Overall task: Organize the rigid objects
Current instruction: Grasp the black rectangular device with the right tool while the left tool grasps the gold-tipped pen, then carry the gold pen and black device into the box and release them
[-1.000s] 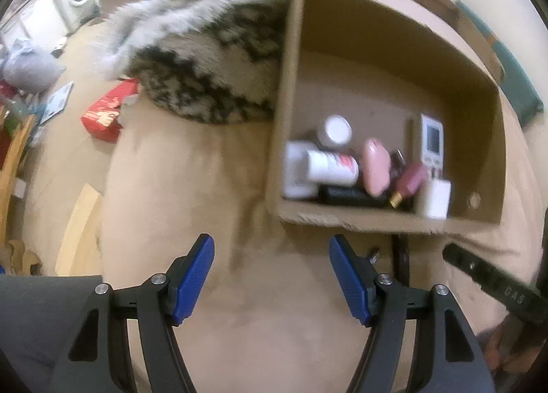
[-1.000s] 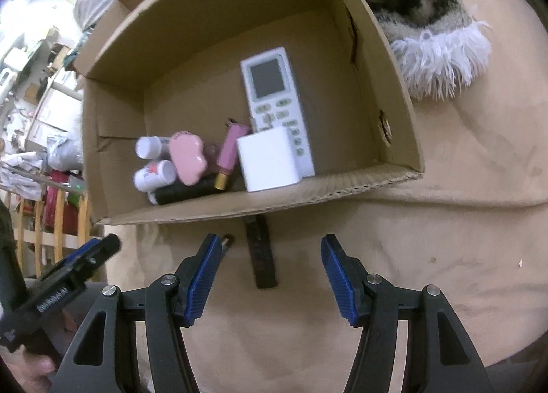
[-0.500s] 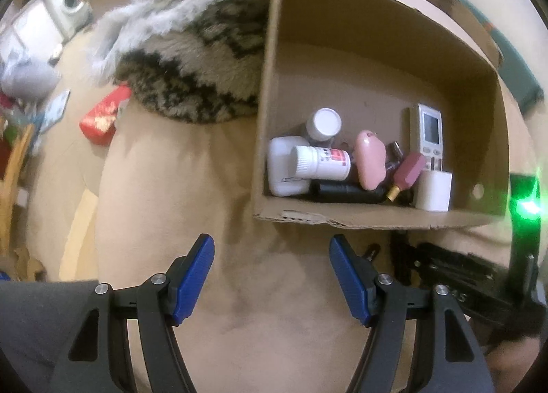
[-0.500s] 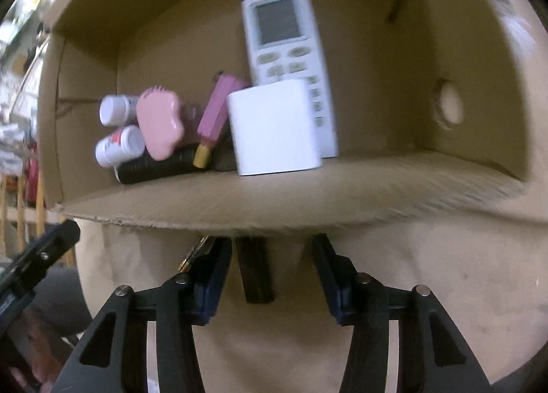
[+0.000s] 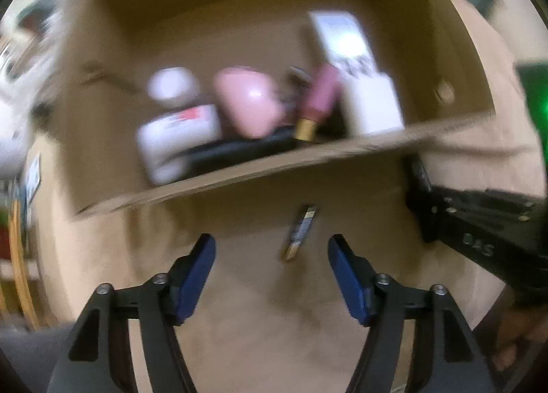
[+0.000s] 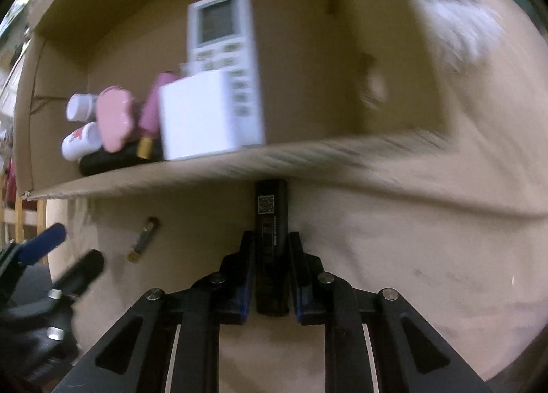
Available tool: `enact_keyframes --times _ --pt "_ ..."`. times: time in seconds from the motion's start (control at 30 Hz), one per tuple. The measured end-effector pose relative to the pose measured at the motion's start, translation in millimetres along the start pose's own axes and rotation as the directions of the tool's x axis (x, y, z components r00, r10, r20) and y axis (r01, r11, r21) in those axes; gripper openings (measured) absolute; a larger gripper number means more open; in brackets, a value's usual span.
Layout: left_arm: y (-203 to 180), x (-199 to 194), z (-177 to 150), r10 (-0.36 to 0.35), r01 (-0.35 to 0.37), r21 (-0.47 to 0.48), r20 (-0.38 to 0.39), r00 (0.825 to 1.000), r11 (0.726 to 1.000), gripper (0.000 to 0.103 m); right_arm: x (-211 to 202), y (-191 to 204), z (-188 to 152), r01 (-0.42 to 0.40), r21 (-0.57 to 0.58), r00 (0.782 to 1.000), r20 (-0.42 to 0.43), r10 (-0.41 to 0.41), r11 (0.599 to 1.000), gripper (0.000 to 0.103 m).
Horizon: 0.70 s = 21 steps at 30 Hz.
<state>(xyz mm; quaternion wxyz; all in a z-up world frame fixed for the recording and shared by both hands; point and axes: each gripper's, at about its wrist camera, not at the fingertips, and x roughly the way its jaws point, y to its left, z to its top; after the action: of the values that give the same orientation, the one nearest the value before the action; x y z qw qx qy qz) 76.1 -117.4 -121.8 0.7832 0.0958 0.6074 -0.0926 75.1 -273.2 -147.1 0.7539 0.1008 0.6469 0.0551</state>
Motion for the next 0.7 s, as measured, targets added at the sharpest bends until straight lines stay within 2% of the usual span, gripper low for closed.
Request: enact_keyframes --times 0.07,0.2,0.27,0.3,0.4,0.53,0.7 --pt "-11.8 15.3 5.4 0.007 -0.005 0.041 -0.028 1.000 0.999 0.052 -2.9 -6.7 -3.0 -0.006 0.019 1.000 0.003 0.006 1.000 0.020" --pt "-12.4 35.7 12.8 0.013 -0.012 0.021 -0.060 0.998 1.000 0.038 0.3 -20.9 -4.1 -0.015 0.035 1.000 0.006 0.015 0.999 0.019" --pt "-10.4 35.3 14.8 0.012 -0.011 0.015 -0.046 0.999 1.000 0.017 0.3 -20.6 -6.8 -0.017 0.033 1.000 0.008 0.017 0.999 0.019" --pt "-9.9 34.5 15.1 0.019 -0.018 0.023 -0.043 0.999 1.000 0.010 -0.9 -23.2 -7.0 -0.015 0.030 1.000 0.008 0.015 0.999 0.019" --pt "0.2 33.6 13.2 0.002 -0.002 -0.005 -0.057 0.998 1.000 0.009 -4.6 -26.1 -6.0 -0.002 0.016 1.000 0.004 0.002 1.000 0.019" --pt "26.6 26.9 0.6 -0.017 0.008 -0.122 -0.075 0.997 0.993 0.009 -2.6 -4.6 -0.9 -0.013 -0.006 1.000 0.008 0.013 1.000 0.019" --pt "45.1 7.1 -12.9 0.005 -0.013 -0.168 -0.046 0.999 0.986 0.009 -13.1 8.7 -12.1 -0.029 -0.052 0.999 0.024 0.031 0.998 0.019"
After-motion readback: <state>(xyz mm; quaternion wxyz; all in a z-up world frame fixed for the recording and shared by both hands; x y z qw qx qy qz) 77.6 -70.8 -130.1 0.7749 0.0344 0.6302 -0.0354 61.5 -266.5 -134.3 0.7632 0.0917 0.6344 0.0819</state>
